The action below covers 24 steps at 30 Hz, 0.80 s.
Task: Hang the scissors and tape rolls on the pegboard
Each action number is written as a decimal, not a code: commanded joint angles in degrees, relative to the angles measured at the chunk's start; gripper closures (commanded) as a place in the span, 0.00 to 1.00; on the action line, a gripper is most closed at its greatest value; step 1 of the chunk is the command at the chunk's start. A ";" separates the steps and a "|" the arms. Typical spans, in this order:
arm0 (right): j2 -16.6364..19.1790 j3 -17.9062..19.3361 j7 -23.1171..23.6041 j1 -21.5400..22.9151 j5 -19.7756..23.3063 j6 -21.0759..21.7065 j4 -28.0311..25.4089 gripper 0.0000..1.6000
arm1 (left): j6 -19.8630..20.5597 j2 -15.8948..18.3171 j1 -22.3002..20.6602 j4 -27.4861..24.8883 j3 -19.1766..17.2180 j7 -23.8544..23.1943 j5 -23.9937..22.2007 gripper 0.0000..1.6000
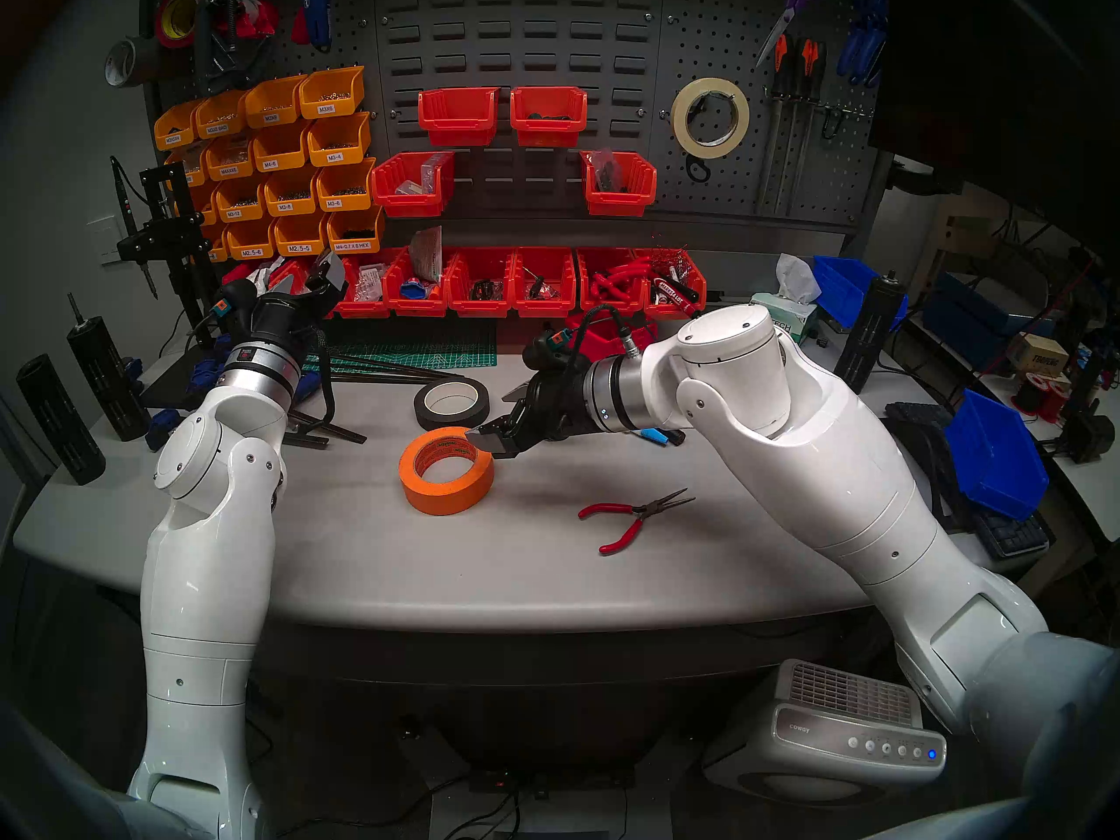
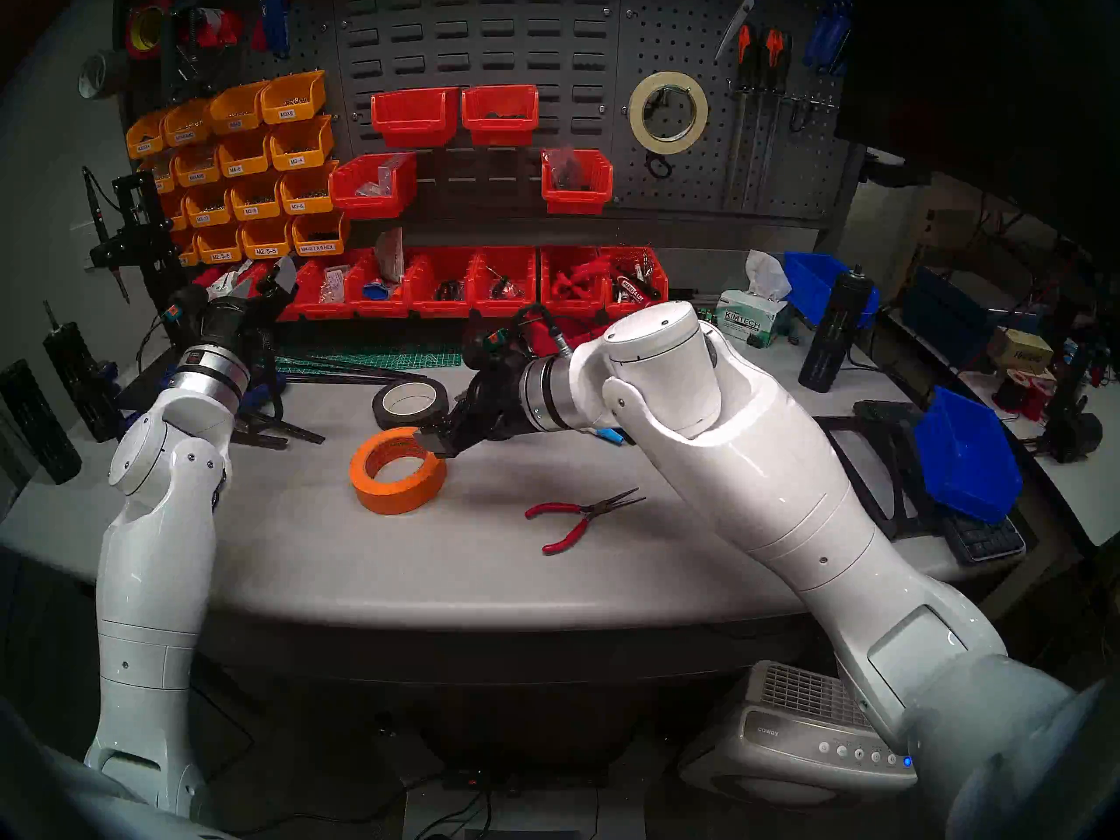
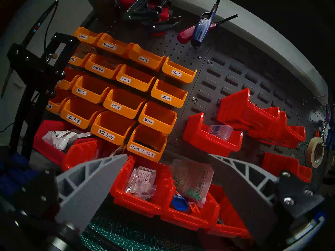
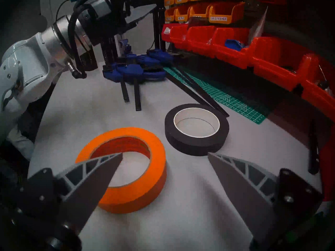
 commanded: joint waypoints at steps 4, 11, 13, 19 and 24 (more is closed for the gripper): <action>-2.32 -2.80 1.20 7.49 -1.24 1.17 1.98 0.00 | -1.02 -0.09 -1.10 -2.19 -0.93 -0.18 -0.65 0.00; -3.84 -4.50 1.53 8.98 -1.88 1.17 4.65 0.00 | -1.05 -0.12 -0.86 -2.25 -1.25 -0.05 -0.97 0.00; -3.94 -6.03 1.91 10.18 -2.29 1.17 5.61 0.00 | -1.06 -0.05 -0.81 -2.19 -1.42 -0.05 -1.05 0.00; -5.04 -8.67 2.43 12.74 -2.96 1.17 9.31 0.00 | -1.15 0.38 -1.21 -1.76 -1.84 -0.11 -0.99 0.00; -6.06 -10.51 3.37 14.52 -3.28 1.17 10.96 0.06 | -1.22 0.34 -1.22 -1.70 -1.95 -0.14 -1.13 0.00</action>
